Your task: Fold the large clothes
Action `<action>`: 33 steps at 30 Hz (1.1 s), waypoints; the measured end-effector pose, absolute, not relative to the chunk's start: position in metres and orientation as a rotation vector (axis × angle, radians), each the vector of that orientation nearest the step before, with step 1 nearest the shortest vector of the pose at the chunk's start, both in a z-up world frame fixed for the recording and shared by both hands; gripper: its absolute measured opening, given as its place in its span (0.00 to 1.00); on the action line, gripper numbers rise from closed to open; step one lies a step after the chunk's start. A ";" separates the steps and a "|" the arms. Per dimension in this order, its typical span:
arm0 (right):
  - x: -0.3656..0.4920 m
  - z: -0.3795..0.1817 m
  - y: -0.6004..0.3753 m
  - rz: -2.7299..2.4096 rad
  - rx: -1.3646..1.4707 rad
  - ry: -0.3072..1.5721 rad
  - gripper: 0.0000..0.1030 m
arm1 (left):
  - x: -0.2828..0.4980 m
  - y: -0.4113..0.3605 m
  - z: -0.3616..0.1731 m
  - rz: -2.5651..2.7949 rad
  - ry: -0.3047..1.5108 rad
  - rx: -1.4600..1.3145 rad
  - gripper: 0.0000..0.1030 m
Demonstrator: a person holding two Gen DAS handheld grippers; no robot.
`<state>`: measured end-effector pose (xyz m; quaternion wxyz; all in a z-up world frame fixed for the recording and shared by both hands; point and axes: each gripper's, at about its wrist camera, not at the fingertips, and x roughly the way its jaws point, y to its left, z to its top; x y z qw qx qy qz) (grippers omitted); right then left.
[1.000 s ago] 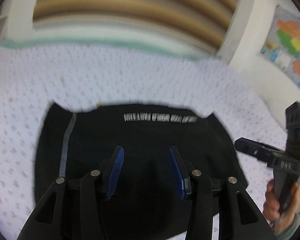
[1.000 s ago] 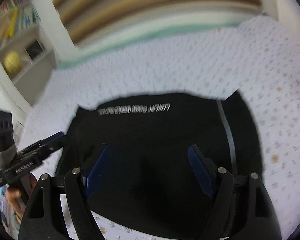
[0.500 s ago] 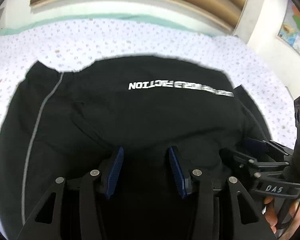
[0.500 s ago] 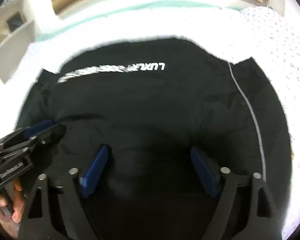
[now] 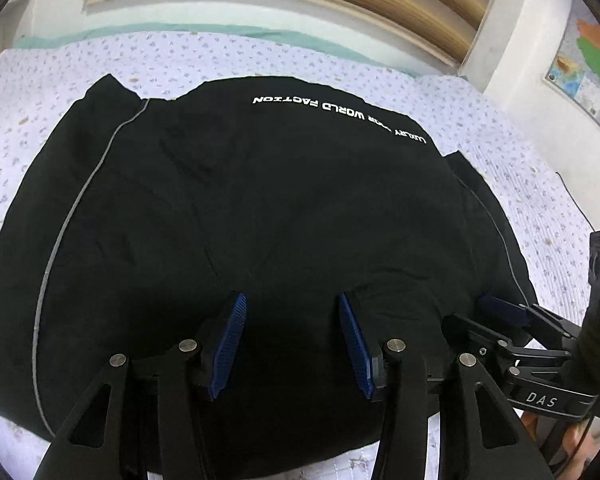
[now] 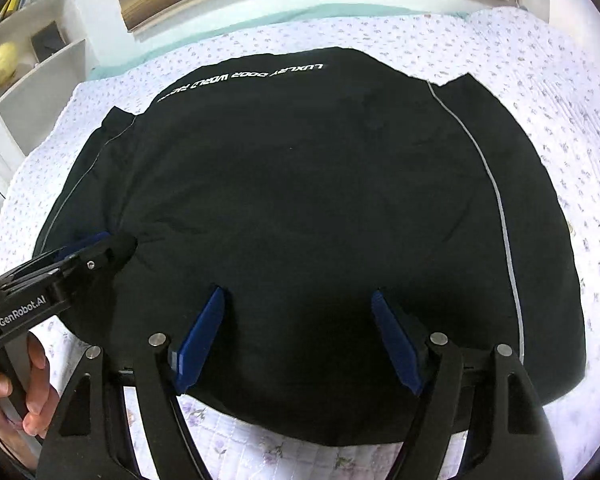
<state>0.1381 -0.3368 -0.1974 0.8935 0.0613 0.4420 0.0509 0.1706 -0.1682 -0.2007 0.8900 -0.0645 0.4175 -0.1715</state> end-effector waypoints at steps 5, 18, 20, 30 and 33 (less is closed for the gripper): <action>0.137 -0.208 -0.336 0.089 0.109 0.887 0.76 | 0.161 -0.171 -0.204 -0.337 0.823 -0.099 0.49; 0.130 -0.214 -0.330 0.037 0.051 0.822 0.79 | 0.146 -0.185 -0.218 -0.241 0.689 0.065 0.54; 0.129 -0.215 -0.329 0.029 0.044 0.812 0.80 | 0.144 -0.187 -0.219 -0.227 0.669 0.082 0.54; 0.118 -0.220 -0.332 0.006 0.057 0.787 0.80 | 0.142 -0.181 -0.223 -0.238 0.651 0.071 0.55; 0.107 -0.220 -0.339 0.039 0.100 0.778 0.81 | 0.137 -0.171 -0.217 -0.289 0.676 0.029 0.55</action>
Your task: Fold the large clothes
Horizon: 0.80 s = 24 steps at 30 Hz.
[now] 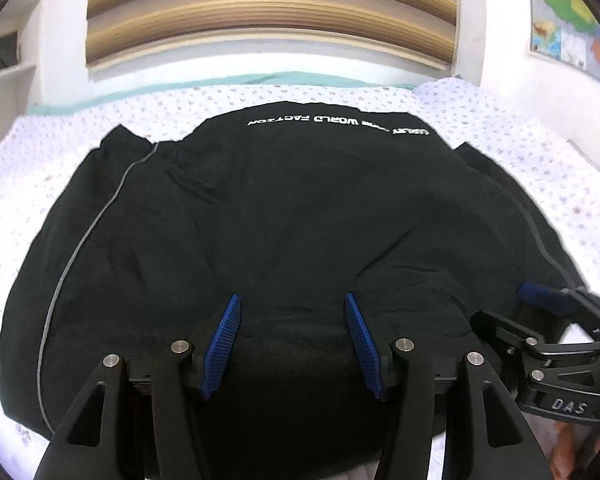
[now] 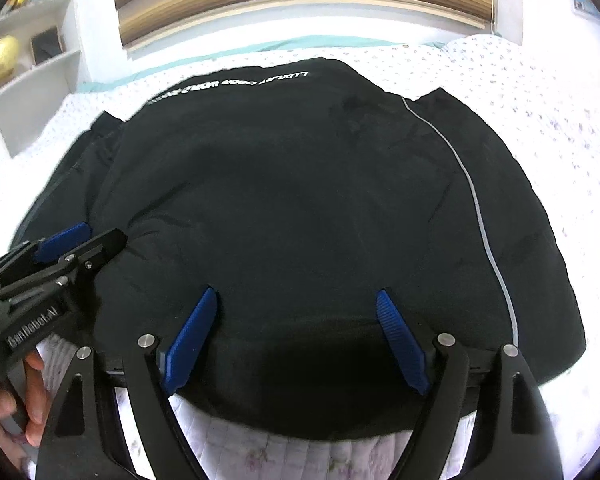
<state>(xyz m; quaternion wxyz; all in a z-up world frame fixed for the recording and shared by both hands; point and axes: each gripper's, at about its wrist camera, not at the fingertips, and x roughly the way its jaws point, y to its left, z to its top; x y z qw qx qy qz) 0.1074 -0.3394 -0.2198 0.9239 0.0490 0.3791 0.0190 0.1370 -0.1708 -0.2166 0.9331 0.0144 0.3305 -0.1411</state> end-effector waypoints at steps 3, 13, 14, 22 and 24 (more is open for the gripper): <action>0.093 -0.218 -0.355 0.103 0.179 0.767 0.81 | 0.121 -0.157 -0.204 -0.342 0.699 0.011 0.55; 0.039 -0.219 -0.360 0.113 0.143 0.838 0.86 | 0.059 -0.083 -0.178 -0.301 0.715 0.101 0.68; 0.034 -0.222 -0.360 0.104 0.136 0.856 0.87 | 0.056 -0.073 -0.180 -0.292 0.728 0.079 0.68; 0.006 -0.241 -0.380 0.063 0.202 0.861 0.86 | 0.028 -0.008 -0.250 -0.236 0.845 -0.155 0.77; 0.005 -0.239 -0.381 0.041 0.200 0.856 0.87 | 0.022 -0.009 -0.245 -0.238 0.839 -0.145 0.77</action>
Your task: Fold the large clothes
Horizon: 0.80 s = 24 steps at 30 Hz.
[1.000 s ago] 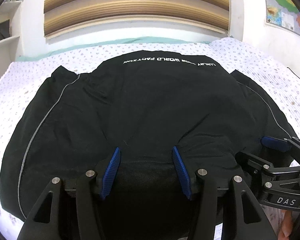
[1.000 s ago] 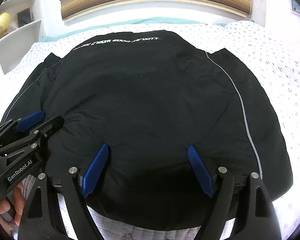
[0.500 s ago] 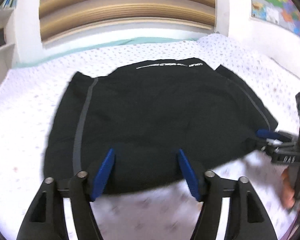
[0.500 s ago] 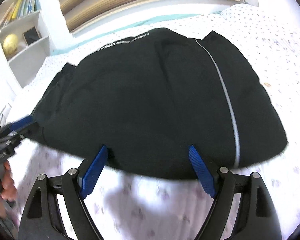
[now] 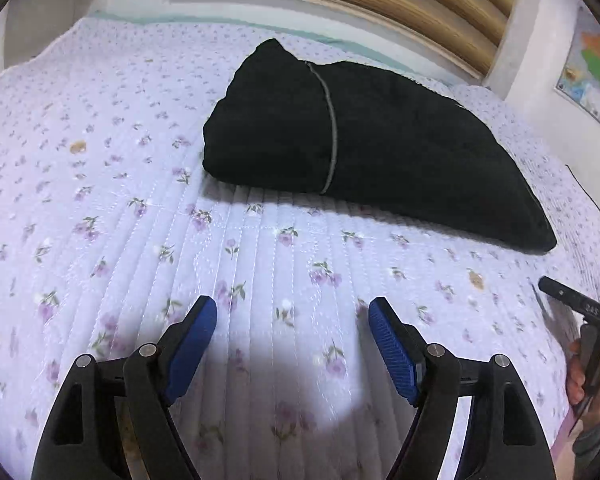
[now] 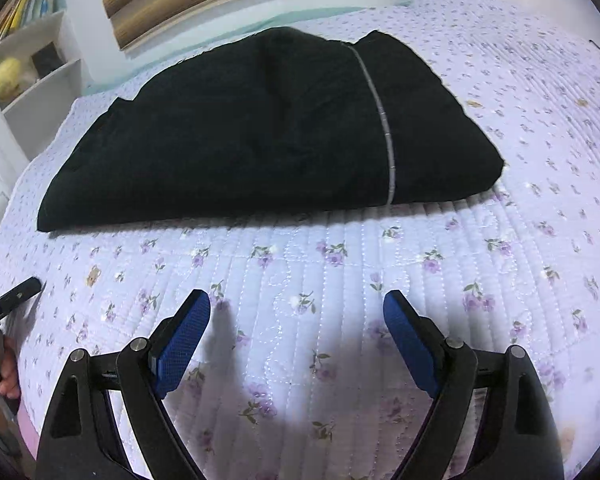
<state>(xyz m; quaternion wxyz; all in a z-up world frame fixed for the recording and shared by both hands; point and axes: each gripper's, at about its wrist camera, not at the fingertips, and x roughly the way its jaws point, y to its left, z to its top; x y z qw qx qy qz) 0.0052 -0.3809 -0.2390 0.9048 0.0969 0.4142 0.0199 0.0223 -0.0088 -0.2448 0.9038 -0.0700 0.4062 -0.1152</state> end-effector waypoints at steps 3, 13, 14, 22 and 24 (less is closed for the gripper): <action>-0.002 -0.228 -0.382 0.019 0.188 0.837 0.87 | 0.016 -0.010 -0.232 -0.257 0.830 -0.122 0.77; 0.049 -0.147 -0.465 -0.028 0.252 0.729 0.92 | 0.091 -0.001 -0.132 -0.097 0.717 0.064 0.77; 0.066 -0.149 -0.479 -0.023 0.278 0.751 0.92 | 0.107 -0.002 -0.129 -0.125 0.724 0.063 0.77; 0.144 -0.181 -0.528 0.053 0.404 0.871 0.92 | 0.239 0.025 -0.157 -0.436 0.902 -0.255 0.77; 0.159 -0.190 -0.534 0.088 0.420 0.896 0.92 | 0.256 0.022 -0.175 -0.472 0.962 -0.311 0.77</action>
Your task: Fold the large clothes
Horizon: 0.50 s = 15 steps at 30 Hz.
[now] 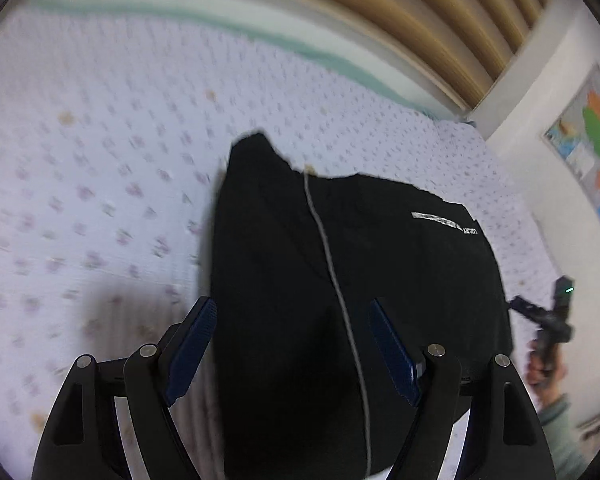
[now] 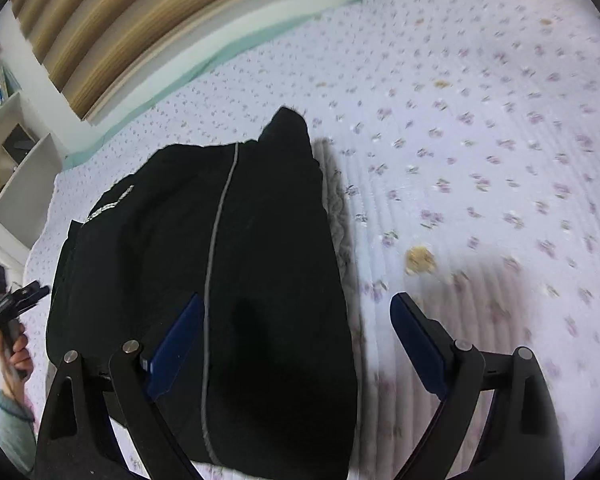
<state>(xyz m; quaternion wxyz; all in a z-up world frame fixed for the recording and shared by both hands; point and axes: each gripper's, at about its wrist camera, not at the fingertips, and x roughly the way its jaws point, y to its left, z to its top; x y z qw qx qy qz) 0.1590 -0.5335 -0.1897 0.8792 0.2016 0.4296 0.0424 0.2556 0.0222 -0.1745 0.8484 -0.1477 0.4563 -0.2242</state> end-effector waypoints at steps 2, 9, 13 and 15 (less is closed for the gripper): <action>0.171 -0.197 -0.535 0.141 0.451 0.917 0.92 | 0.272 0.022 -0.191 -0.506 1.007 -0.376 0.77; 0.214 -0.226 -0.534 0.288 0.531 0.992 0.93 | 0.295 0.017 -0.227 -0.534 1.062 -0.431 0.76; 0.227 -0.238 -0.532 0.333 0.569 0.999 0.94 | 0.303 0.025 -0.252 -0.590 1.117 -0.563 0.77; 0.224 -0.235 -0.527 0.381 0.558 0.969 0.68 | 0.302 0.023 -0.252 -0.648 1.111 -0.598 0.75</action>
